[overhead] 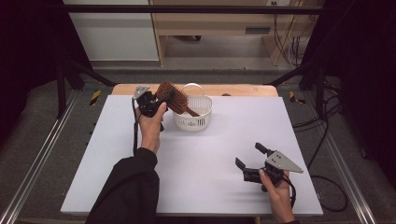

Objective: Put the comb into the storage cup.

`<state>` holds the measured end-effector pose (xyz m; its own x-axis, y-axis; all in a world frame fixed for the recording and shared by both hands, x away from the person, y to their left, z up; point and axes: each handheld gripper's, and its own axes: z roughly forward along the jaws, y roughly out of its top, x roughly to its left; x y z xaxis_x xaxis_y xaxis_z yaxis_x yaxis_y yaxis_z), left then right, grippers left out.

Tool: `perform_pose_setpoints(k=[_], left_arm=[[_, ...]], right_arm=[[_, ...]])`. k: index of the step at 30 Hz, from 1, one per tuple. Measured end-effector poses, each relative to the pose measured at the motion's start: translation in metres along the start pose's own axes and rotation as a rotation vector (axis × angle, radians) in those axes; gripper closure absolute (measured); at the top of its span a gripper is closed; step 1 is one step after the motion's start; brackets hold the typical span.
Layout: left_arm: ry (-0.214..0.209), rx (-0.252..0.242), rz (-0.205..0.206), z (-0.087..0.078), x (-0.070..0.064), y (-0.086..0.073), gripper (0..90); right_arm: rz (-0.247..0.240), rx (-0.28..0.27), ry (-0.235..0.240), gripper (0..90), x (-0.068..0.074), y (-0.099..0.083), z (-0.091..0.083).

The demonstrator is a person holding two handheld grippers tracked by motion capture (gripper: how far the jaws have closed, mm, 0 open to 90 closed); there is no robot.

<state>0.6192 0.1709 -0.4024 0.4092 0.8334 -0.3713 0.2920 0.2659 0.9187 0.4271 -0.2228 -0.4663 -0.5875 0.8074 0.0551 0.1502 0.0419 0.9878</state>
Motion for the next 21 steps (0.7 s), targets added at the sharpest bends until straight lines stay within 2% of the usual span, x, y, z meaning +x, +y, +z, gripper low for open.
perform_pose_setpoints(k=[12,15,17,21], left_arm=[[-0.003,0.013,-0.011,-0.0004,0.0034,-0.0001,41.2],[-0.001,0.017,-0.048,0.0000,0.0044,-0.0008,41.1],[0.005,0.026,-0.022,0.0003,0.0038,-0.0016,40.6],[0.020,0.045,0.004,0.0014,0.0048,-0.0034,37.2]], right_arm=[[-0.002,0.012,0.008,3.6,0.0009,-0.0014,0.0033],[-0.006,0.015,0.012,3.4,0.0014,-0.0018,0.0031],[-0.004,0.014,0.013,3.4,0.0016,-0.0017,0.0025],[-0.006,0.013,0.014,3.4,0.0017,-0.0018,0.0021]])
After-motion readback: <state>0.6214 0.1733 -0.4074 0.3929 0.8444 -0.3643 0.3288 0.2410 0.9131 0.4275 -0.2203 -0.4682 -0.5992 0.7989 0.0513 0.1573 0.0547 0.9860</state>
